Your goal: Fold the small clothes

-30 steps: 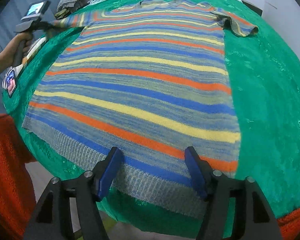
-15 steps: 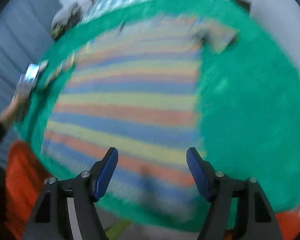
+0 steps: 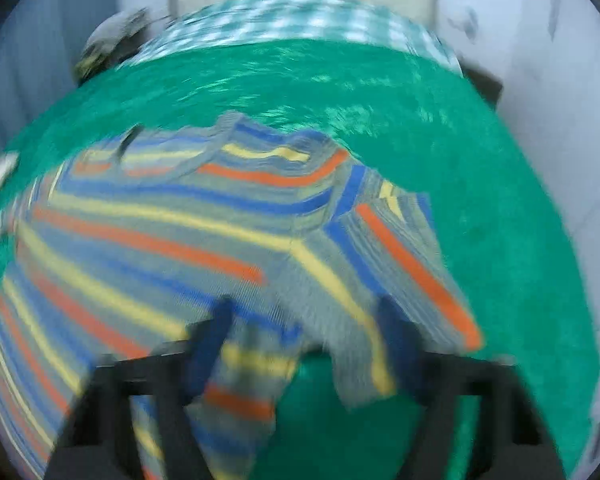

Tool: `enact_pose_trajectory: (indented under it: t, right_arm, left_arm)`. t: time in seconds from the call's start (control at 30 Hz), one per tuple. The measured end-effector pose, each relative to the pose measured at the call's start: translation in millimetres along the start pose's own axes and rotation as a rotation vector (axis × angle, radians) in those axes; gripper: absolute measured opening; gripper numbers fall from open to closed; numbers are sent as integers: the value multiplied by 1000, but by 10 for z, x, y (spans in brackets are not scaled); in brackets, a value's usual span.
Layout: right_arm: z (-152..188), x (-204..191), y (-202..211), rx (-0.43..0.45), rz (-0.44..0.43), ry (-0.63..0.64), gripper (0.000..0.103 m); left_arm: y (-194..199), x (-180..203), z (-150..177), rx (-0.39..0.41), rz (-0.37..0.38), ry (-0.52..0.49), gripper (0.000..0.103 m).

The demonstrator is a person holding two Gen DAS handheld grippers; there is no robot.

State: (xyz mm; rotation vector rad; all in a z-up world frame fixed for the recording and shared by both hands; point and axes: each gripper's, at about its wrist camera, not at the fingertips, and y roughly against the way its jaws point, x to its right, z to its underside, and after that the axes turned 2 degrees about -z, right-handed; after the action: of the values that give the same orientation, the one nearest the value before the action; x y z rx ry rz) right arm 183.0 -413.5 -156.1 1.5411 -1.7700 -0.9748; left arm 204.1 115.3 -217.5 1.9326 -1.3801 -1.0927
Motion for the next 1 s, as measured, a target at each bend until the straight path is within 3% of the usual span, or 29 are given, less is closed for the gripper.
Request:
enact_pose_trajectory:
  t: [0.03,0.13,0.2,0.33,0.43,0.5,0.6,0.67,0.77,0.8,0.87,0.9,0.93,1.0]
  right_arm:
    - [-59,163,-19,-14,-53,-96,10]
    - [-58,641,273,69,-140,-297,9]
    - [-24,929,427,75,-145,-364,0]
    - [109,1527,742,92,-38,-467,0]
    - [196,1738,869,90,11,-491,0]
    - [187,1663,880,73,-9,-449,9]
    - [137,1299,774,47,-109,-355,65]
    - [67,851,679,56,-151,-225,68]
    - [-28,308,433,14,-126,-49,67]
    - [-71,116,308,-7,-89,28,67]
    - [-119,-32,129,-37,-12,109,50]
    - [-150,-15,0,-88,9,110,15]
    - [-158,49,-44,-113,7,73,8]
    - [-183,284,42,-71,-41,-55,8]
  left_arm:
    - [-15,13,9,3,3,-10,94]
    - [-54,-22,21,-1,14,4,95]
    - [-90,-59,4,-7,31,31,96]
    - [-142,-128,-1,-30,63,84,97]
    - [-137,-136,14,-31,67,96,97]
    - [-129,-107,19,-22,52,89,97]
    - [-122,-92,27,-14,42,87,97]
    - [-123,-107,34,-13,47,94,98]
    - [-135,-122,36,-14,50,99,100]
    - [-140,-123,34,-15,48,99,101]
    - [-154,-132,30,-20,52,103,101]
    - [-158,-137,28,-22,55,105,102]
    - [-161,-140,27,-24,58,107,102]
    - [-167,-146,24,-27,63,107,102]
